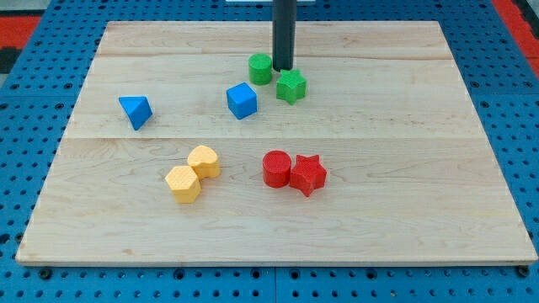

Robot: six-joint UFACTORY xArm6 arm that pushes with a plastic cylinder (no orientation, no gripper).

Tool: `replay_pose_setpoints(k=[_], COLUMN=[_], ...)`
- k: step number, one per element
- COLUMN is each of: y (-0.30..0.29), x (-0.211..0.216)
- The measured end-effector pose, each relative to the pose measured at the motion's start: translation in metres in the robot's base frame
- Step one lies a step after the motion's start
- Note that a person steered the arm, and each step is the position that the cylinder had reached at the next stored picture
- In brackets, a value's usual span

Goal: Push the green blocks close to the blue cube

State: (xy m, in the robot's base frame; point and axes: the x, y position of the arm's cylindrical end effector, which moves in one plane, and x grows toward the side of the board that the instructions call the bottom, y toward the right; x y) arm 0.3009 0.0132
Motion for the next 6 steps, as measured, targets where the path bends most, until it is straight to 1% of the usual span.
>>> replay_pose_setpoints(k=[1, 2, 3, 4, 5, 6], y=[-0.004, -0.049, -0.052, -0.052, -0.041, 0.013], x=[-0.023, -0.027, 0.009, 0.011, 0.006, 0.006])
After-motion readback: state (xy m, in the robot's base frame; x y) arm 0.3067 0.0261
